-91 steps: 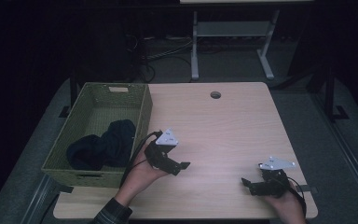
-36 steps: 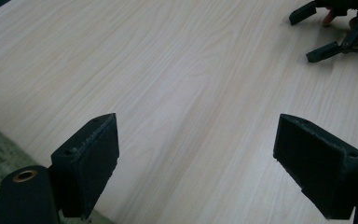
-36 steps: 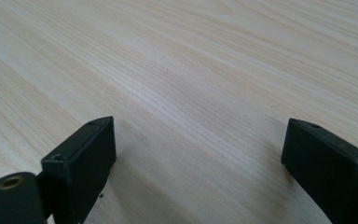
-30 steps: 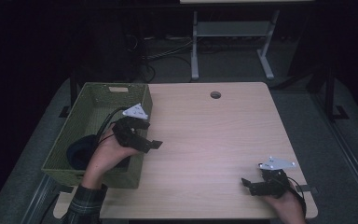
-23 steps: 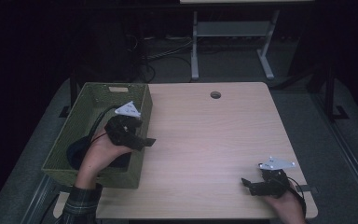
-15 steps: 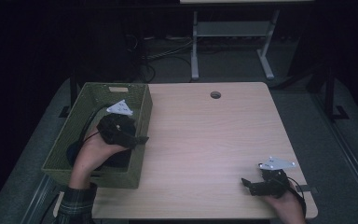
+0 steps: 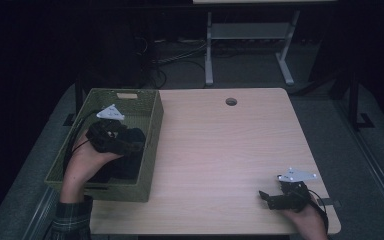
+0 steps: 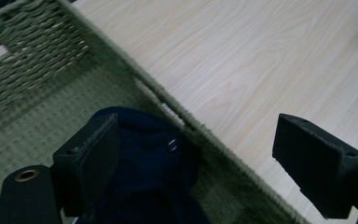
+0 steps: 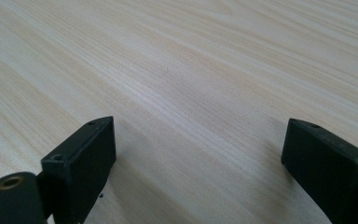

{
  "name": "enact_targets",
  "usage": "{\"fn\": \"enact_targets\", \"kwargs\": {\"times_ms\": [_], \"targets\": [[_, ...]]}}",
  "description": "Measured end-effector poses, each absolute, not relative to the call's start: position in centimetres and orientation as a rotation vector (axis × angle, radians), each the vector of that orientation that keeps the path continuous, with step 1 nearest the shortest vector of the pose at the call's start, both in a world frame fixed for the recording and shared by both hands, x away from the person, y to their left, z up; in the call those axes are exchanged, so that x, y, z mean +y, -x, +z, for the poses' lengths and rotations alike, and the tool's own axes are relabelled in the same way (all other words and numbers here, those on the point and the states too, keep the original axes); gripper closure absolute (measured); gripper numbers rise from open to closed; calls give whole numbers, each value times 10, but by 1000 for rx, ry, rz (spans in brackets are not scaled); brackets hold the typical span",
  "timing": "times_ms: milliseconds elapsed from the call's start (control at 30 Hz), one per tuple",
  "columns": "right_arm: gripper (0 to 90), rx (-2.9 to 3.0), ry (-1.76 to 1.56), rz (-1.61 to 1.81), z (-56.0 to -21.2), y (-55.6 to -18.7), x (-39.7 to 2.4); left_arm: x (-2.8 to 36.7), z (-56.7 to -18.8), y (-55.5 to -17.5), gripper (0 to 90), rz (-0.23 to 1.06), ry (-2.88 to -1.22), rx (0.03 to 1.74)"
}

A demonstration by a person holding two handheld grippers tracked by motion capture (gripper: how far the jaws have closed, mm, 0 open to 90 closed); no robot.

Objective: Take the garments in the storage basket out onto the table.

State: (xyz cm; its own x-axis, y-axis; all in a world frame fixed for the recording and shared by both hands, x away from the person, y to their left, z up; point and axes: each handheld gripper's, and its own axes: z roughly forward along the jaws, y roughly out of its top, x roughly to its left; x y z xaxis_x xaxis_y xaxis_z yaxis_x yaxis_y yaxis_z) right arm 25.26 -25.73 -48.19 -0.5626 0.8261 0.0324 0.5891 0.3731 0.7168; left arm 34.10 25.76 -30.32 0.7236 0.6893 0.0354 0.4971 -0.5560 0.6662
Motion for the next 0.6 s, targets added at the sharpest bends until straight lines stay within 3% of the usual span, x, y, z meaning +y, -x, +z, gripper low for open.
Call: {"fn": "enact_targets", "kwargs": {"times_ms": [600], "targets": [[96, 2305, -1239, 998, -482, -253, -257, 292, -302, -341, 146, 446, -2280, 1020]]}}
